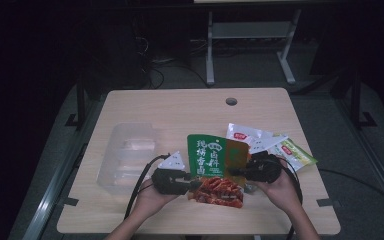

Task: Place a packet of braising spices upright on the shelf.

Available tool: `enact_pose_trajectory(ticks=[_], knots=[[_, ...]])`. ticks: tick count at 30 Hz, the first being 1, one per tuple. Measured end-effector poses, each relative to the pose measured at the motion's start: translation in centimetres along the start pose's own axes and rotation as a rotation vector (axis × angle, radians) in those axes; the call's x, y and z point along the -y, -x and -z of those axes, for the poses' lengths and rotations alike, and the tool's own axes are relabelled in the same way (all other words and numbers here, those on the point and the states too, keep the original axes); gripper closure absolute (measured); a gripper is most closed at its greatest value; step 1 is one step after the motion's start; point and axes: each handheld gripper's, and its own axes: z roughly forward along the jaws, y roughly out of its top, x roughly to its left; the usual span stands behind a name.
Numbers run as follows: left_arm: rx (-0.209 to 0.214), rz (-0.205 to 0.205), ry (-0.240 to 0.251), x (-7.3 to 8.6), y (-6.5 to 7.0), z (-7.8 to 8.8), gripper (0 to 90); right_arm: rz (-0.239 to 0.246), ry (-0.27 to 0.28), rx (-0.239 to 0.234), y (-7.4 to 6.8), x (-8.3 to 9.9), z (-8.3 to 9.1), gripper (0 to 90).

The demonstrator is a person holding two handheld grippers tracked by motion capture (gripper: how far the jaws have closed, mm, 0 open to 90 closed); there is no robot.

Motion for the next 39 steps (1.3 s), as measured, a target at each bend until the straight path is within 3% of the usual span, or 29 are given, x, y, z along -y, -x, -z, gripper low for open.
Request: enact_pose_trajectory(ticks=[2,4,8,16,21,27,34,39], knots=[[0.010,-0.002,0.013,0.1,0.4,0.3,56.9,0.011,0.013,0.002,-0.3,-0.1,0.2,89.6],[0.010,-0.012,0.016,0.1,0.6,0.6,55.4,0.013,0.016,-0.001,-0.3,-0.2,0.4,89.6],[-0.013,-0.035,0.026,0.2,1.2,1.5,47.3,0.028,0.027,0.007,-0.8,-0.6,0.9,89.7],[0.000,-0.005,0.046,0.9,1.4,2.5,45.3,0.041,0.039,0.030,-1.1,-1.3,2.2,89.8],[0.029,-0.038,0.037,1.2,2.1,2.7,45.0,0.037,0.049,0.049,-1.1,-1.7,2.5,89.8],[0.056,-0.061,0.039,1.4,2.6,3.2,44.3,0.036,0.070,0.038,-1.1,-2.7,2.5,89.9],[0.104,-0.090,0.034,2.0,3.2,3.5,40.1,0.059,0.067,0.030,-1.4,-5.1,1.7,89.9],[0.115,-0.113,0.029,2.1,3.5,3.6,37.5,0.069,0.075,0.014,-1.4,-6.6,1.2,89.8]])
